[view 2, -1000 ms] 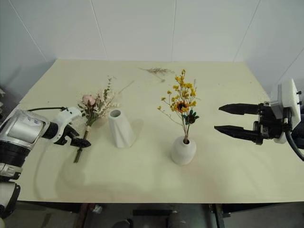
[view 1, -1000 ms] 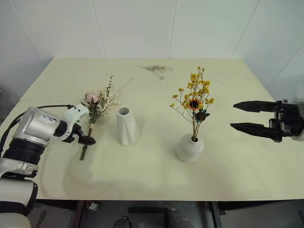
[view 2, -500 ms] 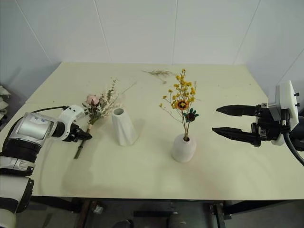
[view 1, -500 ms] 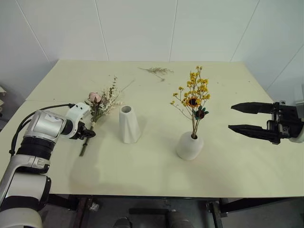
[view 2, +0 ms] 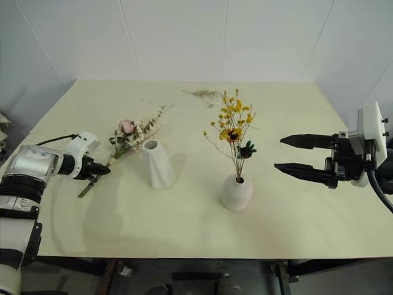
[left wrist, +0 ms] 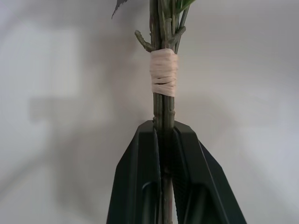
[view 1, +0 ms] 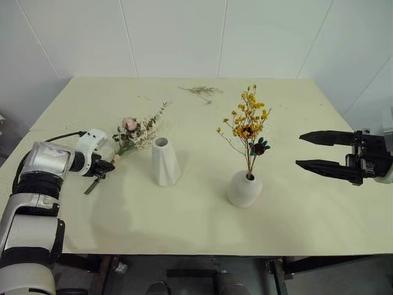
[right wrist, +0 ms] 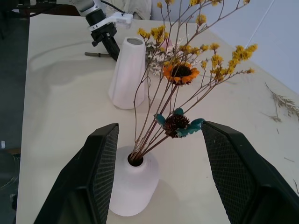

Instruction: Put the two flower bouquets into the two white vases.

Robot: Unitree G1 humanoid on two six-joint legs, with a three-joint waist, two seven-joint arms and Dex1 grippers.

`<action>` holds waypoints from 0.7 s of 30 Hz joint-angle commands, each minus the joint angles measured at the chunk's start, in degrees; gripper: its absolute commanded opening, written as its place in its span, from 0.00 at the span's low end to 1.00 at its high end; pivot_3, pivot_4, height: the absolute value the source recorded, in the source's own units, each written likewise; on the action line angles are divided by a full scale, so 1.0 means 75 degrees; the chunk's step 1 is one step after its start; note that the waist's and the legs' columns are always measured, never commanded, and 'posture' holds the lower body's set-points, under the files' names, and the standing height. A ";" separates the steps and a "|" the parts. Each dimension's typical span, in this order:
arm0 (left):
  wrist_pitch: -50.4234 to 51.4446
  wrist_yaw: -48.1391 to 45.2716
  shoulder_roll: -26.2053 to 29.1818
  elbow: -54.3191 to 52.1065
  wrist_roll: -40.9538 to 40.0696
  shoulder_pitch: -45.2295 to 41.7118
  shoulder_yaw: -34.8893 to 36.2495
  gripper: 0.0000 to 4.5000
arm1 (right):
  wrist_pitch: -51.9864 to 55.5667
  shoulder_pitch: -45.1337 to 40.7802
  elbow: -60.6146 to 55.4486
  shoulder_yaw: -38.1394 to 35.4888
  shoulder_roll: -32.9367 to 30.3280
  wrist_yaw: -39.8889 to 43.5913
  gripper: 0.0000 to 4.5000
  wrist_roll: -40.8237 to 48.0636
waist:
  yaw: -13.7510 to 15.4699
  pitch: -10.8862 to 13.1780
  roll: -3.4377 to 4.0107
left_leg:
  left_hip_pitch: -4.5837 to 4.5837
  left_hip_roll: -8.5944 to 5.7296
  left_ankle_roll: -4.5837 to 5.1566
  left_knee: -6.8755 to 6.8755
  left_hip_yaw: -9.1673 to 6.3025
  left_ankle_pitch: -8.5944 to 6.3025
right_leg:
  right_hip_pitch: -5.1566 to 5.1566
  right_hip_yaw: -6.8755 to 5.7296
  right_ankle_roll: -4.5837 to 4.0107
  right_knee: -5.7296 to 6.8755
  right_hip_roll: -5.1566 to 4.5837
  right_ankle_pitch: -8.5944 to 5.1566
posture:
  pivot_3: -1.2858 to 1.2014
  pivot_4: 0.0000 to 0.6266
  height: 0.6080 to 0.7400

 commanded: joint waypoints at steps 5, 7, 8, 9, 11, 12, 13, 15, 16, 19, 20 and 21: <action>-0.2905 -0.0712 -0.0156 0.0383 -0.1855 -0.0504 0.2406 0.01 | -0.0063 0.0319 -0.0158 -0.0650 0.0144 -0.0293 0.66 0.0048 | 0.0054 0.0002 -0.0003 | -0.0016 0.0000 -0.0014 -0.0002 -0.0001 -0.0010 | -0.0013 -0.0003 0.0007 0.0003 -0.0008 0.0004 | 0.52 0.24 1.00; -0.2957 -0.1108 -0.0367 0.0098 -0.2478 -0.0501 0.2873 0.01 | -0.0018 0.0397 -0.0217 -0.0745 0.0163 -0.0369 0.66 0.0086 | 0.0068 0.0001 -0.0002 | -0.0015 0.0000 -0.0013 -0.0003 -0.0001 -0.0013 | -0.0012 -0.0005 0.0008 0.0002 -0.0007 0.0002 | 0.52 0.24 1.00; -0.2945 -0.1285 -0.0469 -0.0030 -0.2782 -0.0502 0.3105 0.01 | 0.0015 0.0436 -0.0272 -0.0778 0.0173 -0.0418 0.66 0.0110 | 0.0086 0.0001 -0.0002 | -0.0015 0.0000 -0.0013 -0.0004 -0.0001 -0.0015 | -0.0012 -0.0004 0.0008 0.0000 -0.0008 0.0001 | 0.52 0.24 1.00; -0.2801 -0.1580 -0.0623 -0.0292 -0.3215 -0.0442 0.3371 0.01 | 0.0047 0.0491 -0.0347 -0.0813 0.0195 -0.0481 0.66 0.0140 | 0.0111 0.0001 -0.0002 | -0.0018 0.0000 -0.0014 -0.0003 -0.0001 -0.0016 | -0.0012 -0.0006 0.0008 0.0000 -0.0007 0.0001 | 0.52 0.24 1.00; -0.2344 -0.2021 -0.0852 -0.0871 -0.3817 -0.0249 0.3617 0.01 | 0.0106 0.0580 -0.0456 -0.0890 0.0220 -0.0560 0.66 0.0202 | 0.0137 0.0002 -0.0003 | -0.0020 0.0000 -0.0014 -0.0001 -0.0002 -0.0016 | -0.0013 -0.0006 0.0008 0.0001 -0.0006 0.0001 | 0.52 0.24 1.00; -0.2056 -0.2085 -0.0981 -0.1196 -0.4103 -0.0149 0.3721 0.01 | 0.0130 0.0625 -0.0486 -0.0949 0.0221 -0.0566 0.66 0.0233 | 0.0141 0.0002 -0.0003 | -0.0021 0.0001 -0.0014 -0.0001 -0.0001 -0.0016 | -0.0013 -0.0006 0.0008 0.0001 -0.0006 0.0001 | 0.52 0.24 1.00; -0.1823 -0.2047 -0.1076 -0.1472 -0.4268 -0.0056 0.3746 0.01 | 0.0158 0.0656 -0.0508 -0.1009 0.0210 -0.0567 0.66 0.0265 | 0.0154 0.0002 -0.0003 | -0.0020 0.0001 -0.0014 -0.0001 -0.0001 -0.0016 | -0.0013 -0.0006 0.0008 0.0001 -0.0006 0.0001 | 0.52 0.24 1.00; -0.1557 -0.2056 -0.1207 -0.1901 -0.4457 0.0093 0.3711 0.01 | 0.0338 0.0574 -0.0589 -0.1175 0.0214 -0.0721 0.66 0.0526 | 0.0160 0.0002 -0.0003 | -0.0016 0.0002 -0.0014 0.0001 -0.0003 -0.0016 | -0.0012 -0.0006 0.0008 0.0004 -0.0005 0.0001 | 0.52 0.24 1.00; -0.1422 -0.2015 -0.1309 -0.2157 -0.4568 0.0155 0.3679 0.01 | 0.0492 0.0433 -0.0684 -0.1283 0.0168 -0.0881 0.66 0.0764 | 0.0163 0.0001 -0.0003 | -0.0015 0.0002 -0.0014 0.0002 -0.0003 -0.0016 | -0.0012 -0.0006 0.0008 0.0006 -0.0005 0.0001 | 0.52 0.24 1.00; -0.1073 -0.1864 -0.1561 -0.2776 -0.4876 0.0239 0.3626 0.01 | 0.0803 0.0248 -0.0885 -0.1509 0.0035 -0.1129 0.66 0.1172 | 0.0197 0.0001 -0.0003 | -0.0012 0.0002 -0.0015 0.0012 -0.0004 -0.0015 | -0.0006 -0.0006 0.0008 0.0009 -0.0005 0.0002 | 0.52 0.24 1.00; -0.0995 -0.1782 -0.1643 -0.2926 -0.4943 0.0213 0.3613 0.01 | 0.0875 0.0265 -0.0944 -0.1562 0.0012 -0.1149 0.66 0.1220 | 0.0201 0.0001 -0.0004 | -0.0011 0.0002 -0.0015 0.0015 -0.0005 -0.0015 | -0.0004 -0.0006 0.0008 0.0010 -0.0005 0.0003 | 0.52 0.24 1.00; -0.0917 -0.1732 -0.1714 -0.3060 -0.5011 0.0184 0.3596 0.01 | 0.0933 0.0297 -0.1005 -0.1610 0.0000 -0.1168 0.66 0.1262 | 0.0202 0.0000 -0.0005 | -0.0011 0.0002 -0.0015 0.0016 -0.0006 -0.0015 | -0.0002 -0.0007 0.0008 0.0009 -0.0003 0.0003 | 0.52 0.24 1.00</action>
